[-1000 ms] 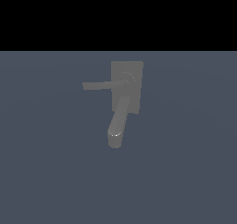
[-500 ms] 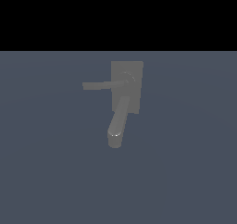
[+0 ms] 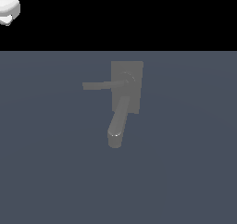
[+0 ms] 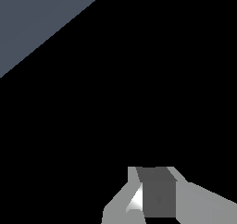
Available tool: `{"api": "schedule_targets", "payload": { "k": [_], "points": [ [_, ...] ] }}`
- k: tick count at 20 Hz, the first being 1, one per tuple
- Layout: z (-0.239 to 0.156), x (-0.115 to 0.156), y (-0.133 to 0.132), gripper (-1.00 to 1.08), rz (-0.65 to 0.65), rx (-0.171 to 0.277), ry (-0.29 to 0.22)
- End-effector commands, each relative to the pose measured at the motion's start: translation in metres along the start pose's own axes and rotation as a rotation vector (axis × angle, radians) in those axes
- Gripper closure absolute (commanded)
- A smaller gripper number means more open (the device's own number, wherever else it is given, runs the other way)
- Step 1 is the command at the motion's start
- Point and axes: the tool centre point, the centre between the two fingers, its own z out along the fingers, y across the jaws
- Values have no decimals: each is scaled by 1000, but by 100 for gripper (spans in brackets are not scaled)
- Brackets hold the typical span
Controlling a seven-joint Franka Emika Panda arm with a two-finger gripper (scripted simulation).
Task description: Turn on the faucet by rotating a designated handle.
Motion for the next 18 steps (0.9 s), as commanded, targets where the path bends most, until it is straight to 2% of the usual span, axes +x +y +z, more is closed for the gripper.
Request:
{"api": "schedule_targets", "payload": {
  "k": [1,5,9,13,18],
  "points": [
    [-12,34,-41,108,-93,22,84],
    [-37,77,-117,108,-239,79,215],
    [-65,105,-195,108,-373,151,333],
    [-93,118,-259,108,-476,220,425],
    [-121,122,-317,108,-567,289,505]
  ]
}}
